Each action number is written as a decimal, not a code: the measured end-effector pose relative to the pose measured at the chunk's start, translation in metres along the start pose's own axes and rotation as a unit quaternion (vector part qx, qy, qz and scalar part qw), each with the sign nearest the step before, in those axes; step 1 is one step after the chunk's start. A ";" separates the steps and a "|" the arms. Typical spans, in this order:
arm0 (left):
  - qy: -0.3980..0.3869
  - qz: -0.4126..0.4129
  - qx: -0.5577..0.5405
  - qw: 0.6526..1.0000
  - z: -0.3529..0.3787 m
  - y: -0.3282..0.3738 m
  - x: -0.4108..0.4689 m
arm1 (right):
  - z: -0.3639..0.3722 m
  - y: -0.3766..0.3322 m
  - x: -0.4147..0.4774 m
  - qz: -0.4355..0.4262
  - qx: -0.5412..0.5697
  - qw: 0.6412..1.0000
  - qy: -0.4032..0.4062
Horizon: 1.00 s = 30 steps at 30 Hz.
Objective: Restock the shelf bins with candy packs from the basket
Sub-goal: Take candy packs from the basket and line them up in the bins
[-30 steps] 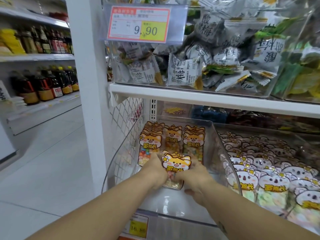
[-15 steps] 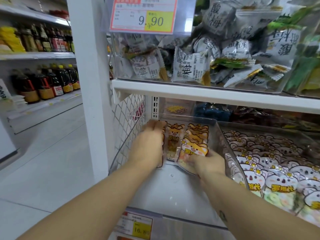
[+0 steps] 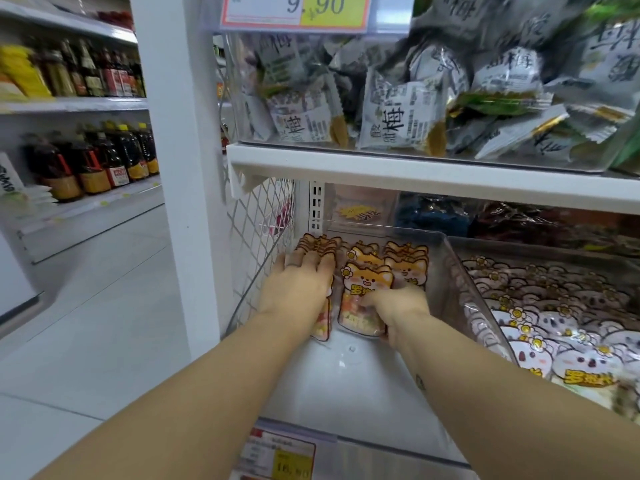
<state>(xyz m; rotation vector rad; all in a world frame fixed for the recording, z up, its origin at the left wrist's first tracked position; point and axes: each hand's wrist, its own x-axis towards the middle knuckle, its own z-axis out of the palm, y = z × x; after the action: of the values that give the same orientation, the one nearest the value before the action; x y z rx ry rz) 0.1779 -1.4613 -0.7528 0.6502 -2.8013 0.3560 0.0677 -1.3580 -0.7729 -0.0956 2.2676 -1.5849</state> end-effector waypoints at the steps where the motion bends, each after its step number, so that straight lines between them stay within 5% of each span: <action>1: 0.003 -0.001 0.003 1.000 0.001 0.000 -0.001 | 0.002 -0.001 0.003 -0.010 -0.016 1.000 0.000; 9: -0.012 -0.013 0.031 0.999 0.008 0.007 -0.012 | 0.018 0.011 0.001 -0.064 -0.051 0.992 0.099; 16: -0.020 -0.026 0.020 0.999 0.009 0.008 -0.016 | 0.012 0.014 0.000 -0.112 -0.137 0.983 0.047; 24: -0.034 -0.036 0.032 0.998 0.008 0.011 -0.016 | 0.002 0.015 0.000 -0.163 -0.087 0.983 -0.022; 30: -0.029 -0.041 0.041 0.998 0.007 0.010 -0.014 | 0.010 0.013 -0.009 -0.193 -0.286 0.936 0.069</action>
<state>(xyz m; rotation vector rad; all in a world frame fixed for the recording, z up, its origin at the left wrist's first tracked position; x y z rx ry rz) 0.1843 -1.4488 -0.7656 0.8025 -2.8168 0.4458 0.0811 -1.3596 -0.7858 -0.6331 2.8923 -1.0526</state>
